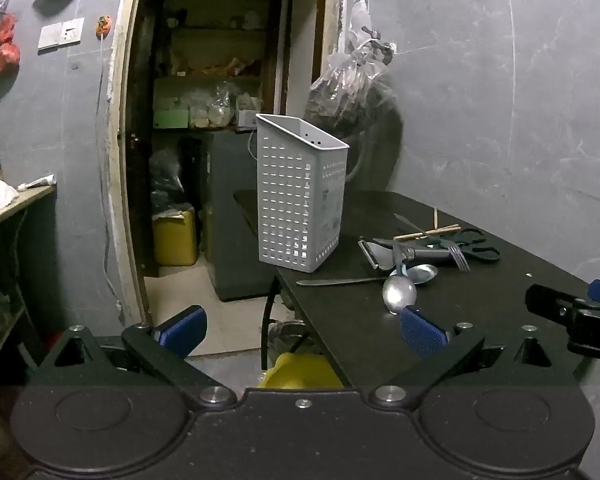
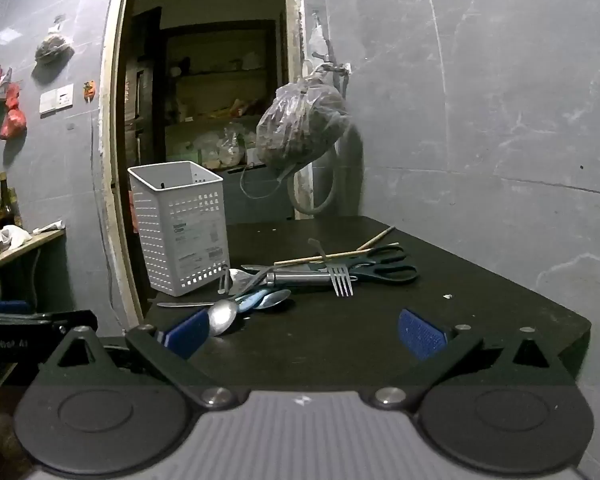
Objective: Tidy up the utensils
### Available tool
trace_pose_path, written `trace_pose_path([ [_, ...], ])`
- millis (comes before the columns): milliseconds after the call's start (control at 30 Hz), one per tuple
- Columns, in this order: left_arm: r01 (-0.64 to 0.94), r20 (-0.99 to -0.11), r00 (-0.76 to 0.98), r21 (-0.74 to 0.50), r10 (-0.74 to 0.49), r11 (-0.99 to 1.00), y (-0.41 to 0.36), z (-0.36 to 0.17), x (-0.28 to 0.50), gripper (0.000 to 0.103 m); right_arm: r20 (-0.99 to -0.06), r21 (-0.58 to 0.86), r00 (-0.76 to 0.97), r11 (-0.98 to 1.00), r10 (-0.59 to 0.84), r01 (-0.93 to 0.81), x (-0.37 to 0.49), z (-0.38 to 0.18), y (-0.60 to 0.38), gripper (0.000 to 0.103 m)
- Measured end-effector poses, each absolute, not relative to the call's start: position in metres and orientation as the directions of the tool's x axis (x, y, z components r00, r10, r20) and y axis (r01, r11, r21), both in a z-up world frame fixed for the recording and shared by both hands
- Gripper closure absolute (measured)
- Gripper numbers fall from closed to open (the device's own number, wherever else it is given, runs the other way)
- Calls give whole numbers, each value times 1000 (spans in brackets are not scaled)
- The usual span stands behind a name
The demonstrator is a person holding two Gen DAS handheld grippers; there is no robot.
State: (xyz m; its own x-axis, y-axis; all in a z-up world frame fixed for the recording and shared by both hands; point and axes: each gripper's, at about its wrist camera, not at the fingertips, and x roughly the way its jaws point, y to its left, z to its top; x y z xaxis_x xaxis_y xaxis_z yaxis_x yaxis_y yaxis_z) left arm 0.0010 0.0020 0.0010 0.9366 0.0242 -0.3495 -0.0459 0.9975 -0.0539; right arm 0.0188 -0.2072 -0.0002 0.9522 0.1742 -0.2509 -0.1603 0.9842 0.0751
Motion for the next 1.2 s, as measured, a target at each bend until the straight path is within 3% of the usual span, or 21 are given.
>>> trace_pose_path([
  [1200, -21, -366, 931, -41, 5, 999, 0, -8, 5, 1, -267, 72, 950, 986, 162, -148, 22, -6, -207, 0],
])
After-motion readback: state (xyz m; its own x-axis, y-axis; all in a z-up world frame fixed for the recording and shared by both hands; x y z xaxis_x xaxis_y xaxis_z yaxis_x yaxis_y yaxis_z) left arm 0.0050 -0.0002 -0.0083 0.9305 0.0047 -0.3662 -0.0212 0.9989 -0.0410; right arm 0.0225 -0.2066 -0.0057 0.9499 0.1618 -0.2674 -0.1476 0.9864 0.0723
